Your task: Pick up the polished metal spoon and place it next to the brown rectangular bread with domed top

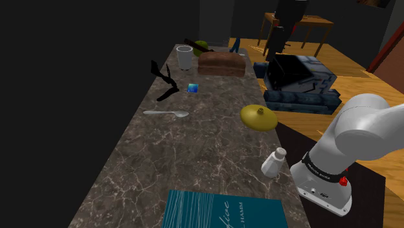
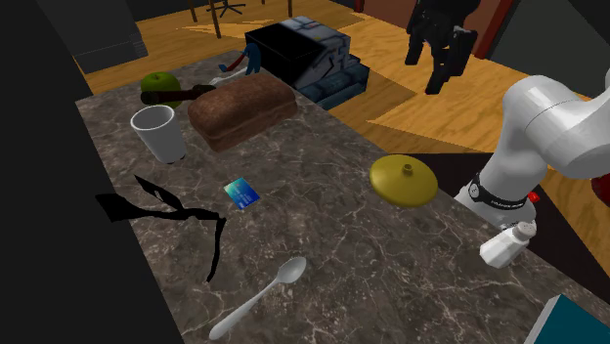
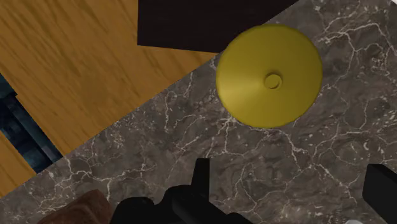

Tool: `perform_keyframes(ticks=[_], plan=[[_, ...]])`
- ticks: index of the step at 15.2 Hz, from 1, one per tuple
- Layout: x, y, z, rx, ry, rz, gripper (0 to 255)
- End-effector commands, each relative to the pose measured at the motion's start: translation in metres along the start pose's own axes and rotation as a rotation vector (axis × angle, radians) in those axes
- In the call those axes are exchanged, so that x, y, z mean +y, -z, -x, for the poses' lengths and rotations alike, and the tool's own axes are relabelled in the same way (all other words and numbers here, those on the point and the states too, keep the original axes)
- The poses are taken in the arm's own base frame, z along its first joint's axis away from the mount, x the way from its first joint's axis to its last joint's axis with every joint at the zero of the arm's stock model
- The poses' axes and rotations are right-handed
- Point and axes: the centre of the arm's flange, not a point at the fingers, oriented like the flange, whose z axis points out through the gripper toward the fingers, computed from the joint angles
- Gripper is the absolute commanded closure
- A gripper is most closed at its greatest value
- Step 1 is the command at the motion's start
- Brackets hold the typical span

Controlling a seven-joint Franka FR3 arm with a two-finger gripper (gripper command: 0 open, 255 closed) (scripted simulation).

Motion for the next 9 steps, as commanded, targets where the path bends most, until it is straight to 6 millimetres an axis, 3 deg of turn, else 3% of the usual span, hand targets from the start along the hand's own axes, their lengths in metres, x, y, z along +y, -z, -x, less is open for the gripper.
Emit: perform_keyframes(ticks=[1,9], plan=[[0.0,0.0,0.0,0.0,0.0,0.0,0],[-0.038,-0.06,-0.069,0.043,0.084,-0.043,0]])
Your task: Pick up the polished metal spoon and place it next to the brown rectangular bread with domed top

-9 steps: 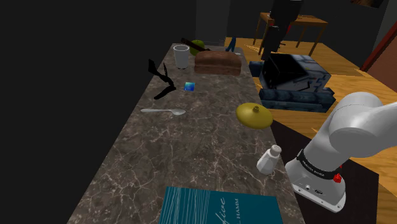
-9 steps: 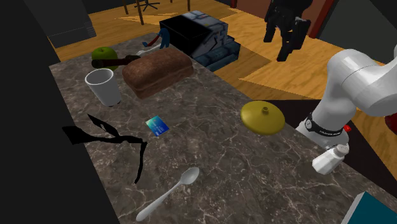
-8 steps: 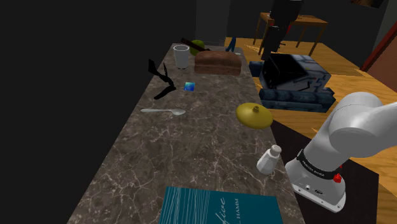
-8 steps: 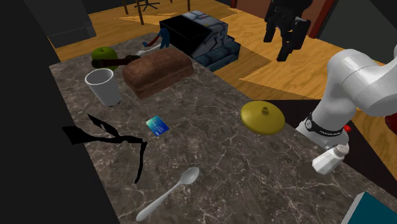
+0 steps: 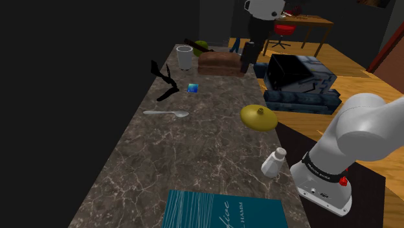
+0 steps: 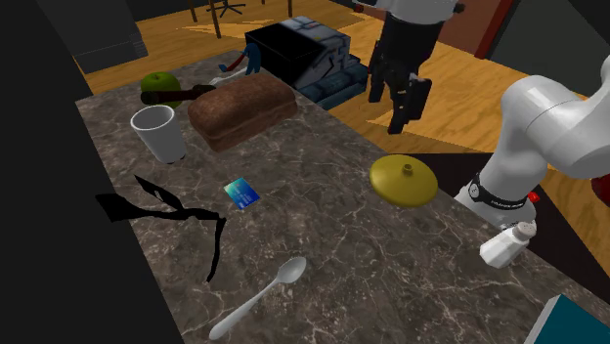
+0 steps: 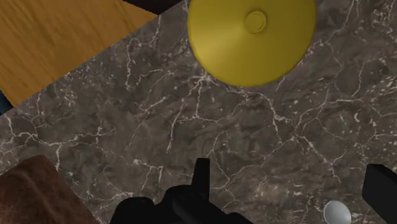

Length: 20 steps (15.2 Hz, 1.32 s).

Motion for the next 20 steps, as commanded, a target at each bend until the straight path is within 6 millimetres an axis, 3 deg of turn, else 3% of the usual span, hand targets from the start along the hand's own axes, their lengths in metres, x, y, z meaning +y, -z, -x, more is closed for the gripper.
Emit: perform_keyframes(ticks=[1,20], plan=[[-0.01,-0.017,-0.017,0.013,0.021,-0.011,0],[-0.118,-0.147,-0.178,0.115,0.219,-0.114,0]])
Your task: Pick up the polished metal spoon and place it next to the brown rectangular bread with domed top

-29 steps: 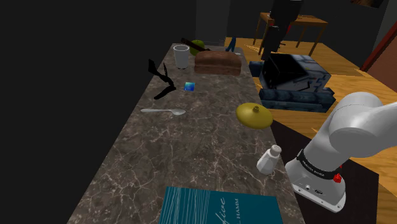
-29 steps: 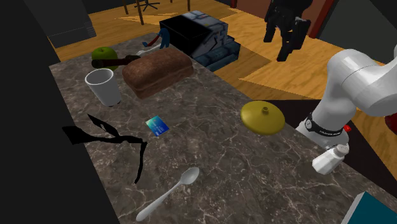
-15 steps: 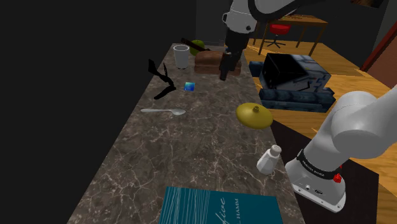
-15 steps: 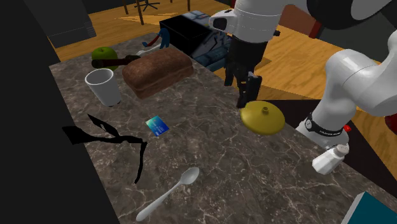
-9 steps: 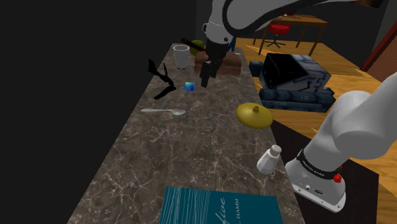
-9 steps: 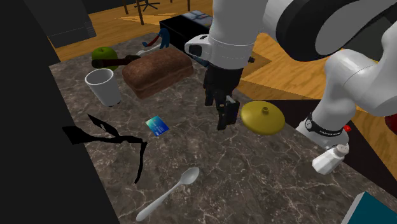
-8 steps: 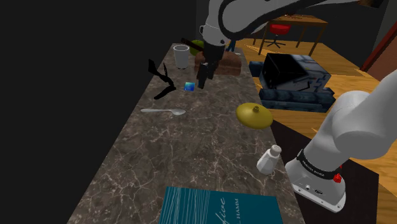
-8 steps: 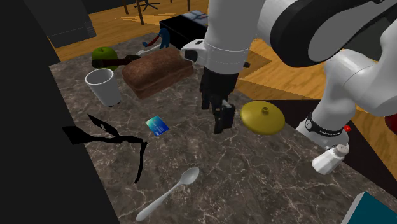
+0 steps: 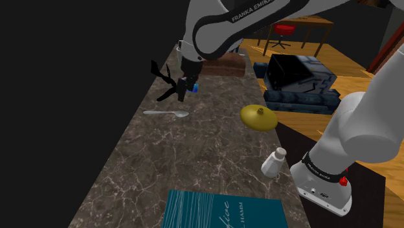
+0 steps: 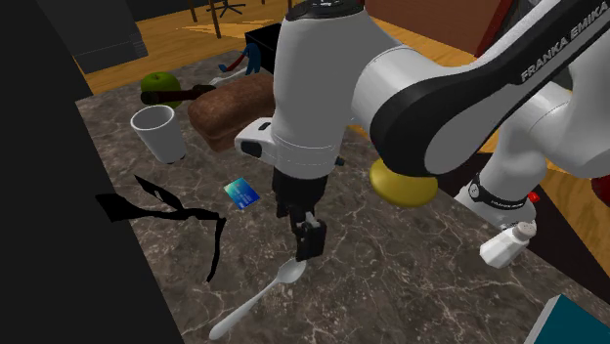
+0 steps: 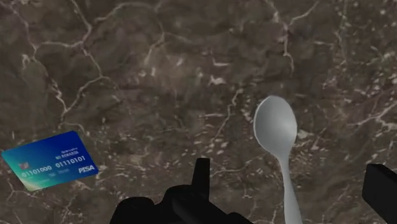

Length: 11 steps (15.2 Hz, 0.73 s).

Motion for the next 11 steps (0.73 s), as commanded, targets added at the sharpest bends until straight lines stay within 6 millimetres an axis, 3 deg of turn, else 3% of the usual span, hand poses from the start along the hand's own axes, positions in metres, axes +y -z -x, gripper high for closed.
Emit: perform_keyframes(ticks=[1,7,11], plan=[[-0.006,-0.017,-0.02,0.011,0.021,-0.011,0],[-0.033,-0.059,-0.068,0.041,0.08,-0.041,0],[-0.033,-0.08,-0.069,0.041,0.08,-0.041,0]])
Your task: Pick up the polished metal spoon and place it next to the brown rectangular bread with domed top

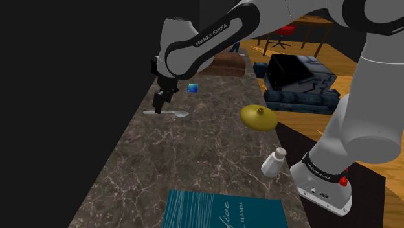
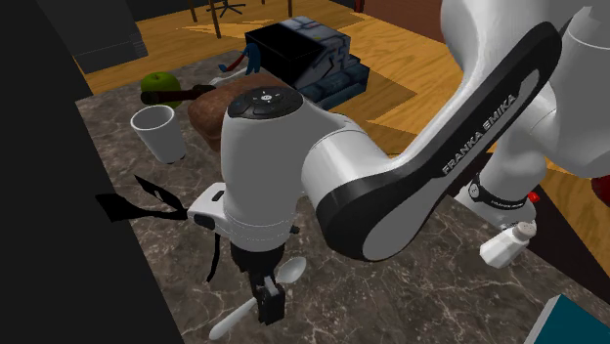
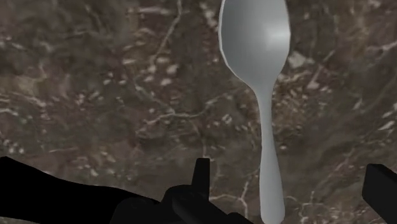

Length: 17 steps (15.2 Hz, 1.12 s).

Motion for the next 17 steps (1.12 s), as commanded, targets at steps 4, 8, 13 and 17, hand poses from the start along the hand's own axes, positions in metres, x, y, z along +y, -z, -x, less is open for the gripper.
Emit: perform_keyframes(ticks=[4,8,13,17], plan=[[0.0,-0.024,-0.001,0.001,0.0,0.0,0],[0.0,-0.024,-0.001,0.001,0.0,0.0,0],[0.0,-0.024,-0.001,0.001,0.0,0.0,255],[0.0,-0.024,-0.001,0.001,0.0,0.0,255]])
